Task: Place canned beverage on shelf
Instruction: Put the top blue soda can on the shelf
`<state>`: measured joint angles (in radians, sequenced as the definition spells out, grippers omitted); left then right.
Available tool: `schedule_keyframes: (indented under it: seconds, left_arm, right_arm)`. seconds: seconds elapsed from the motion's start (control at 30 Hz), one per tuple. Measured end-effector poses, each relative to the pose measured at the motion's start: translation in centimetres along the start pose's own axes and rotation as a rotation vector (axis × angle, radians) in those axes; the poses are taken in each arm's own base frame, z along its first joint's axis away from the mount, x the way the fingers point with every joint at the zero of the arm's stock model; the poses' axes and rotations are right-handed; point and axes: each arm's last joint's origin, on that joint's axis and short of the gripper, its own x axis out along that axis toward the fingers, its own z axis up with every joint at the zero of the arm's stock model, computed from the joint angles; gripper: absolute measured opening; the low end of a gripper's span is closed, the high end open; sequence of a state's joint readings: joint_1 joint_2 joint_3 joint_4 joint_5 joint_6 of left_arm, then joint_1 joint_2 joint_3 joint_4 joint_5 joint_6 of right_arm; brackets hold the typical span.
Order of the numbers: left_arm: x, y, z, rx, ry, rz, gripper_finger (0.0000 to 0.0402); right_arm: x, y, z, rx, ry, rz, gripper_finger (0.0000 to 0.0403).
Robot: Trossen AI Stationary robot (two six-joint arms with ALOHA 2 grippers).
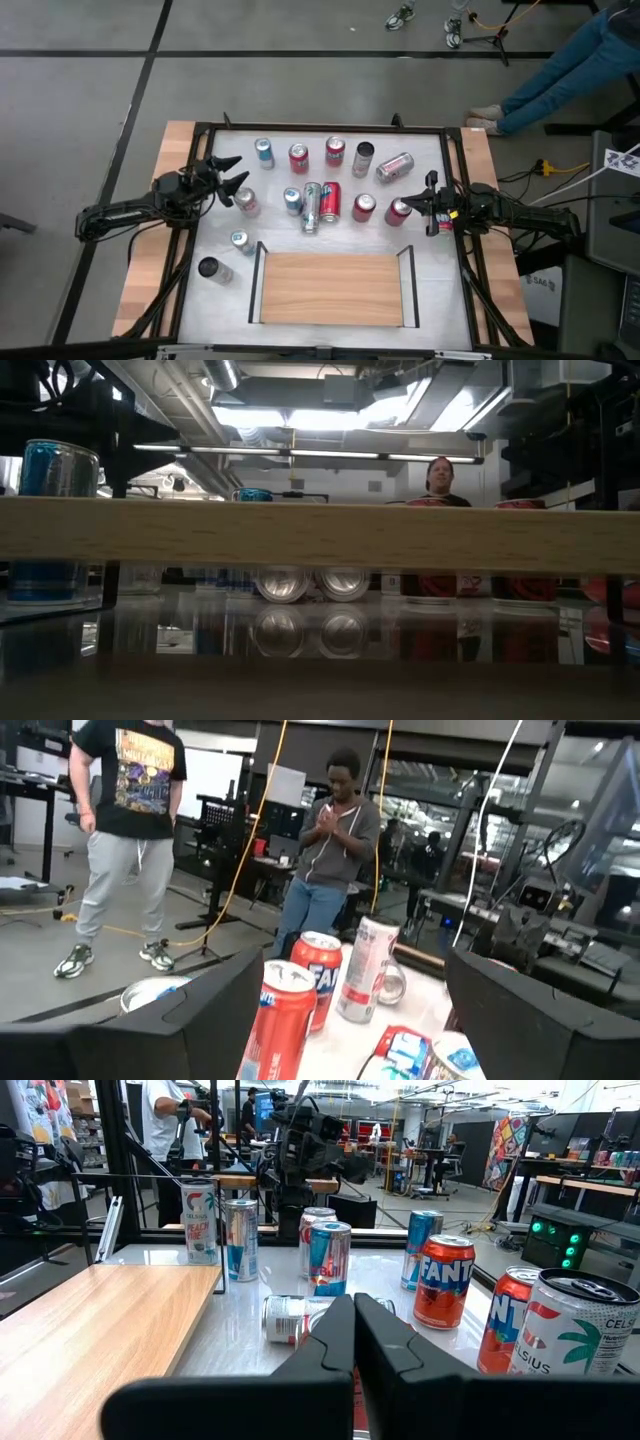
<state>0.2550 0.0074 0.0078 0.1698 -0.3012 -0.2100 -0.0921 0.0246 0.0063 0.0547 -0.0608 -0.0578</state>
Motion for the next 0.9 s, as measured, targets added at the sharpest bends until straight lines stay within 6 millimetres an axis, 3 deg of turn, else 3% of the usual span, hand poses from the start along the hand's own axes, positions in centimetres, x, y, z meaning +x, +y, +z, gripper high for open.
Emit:
schedule_keyframes:
  seconds: [0.53,0.9]
  left_arm:
    - [0.4,-0.3,1.2,-0.024,-0.109,0.018,0.0307]
    - [2.6,-1.2,4.2,-0.001,-0.063,0.179,0.0307]
  right_arm:
    - [0.0,0.0,0.0,0.0,0.0,0.0,0.0001]
    - [0.0,0.0,0.0,0.0,0.0,0.0,0.0001]
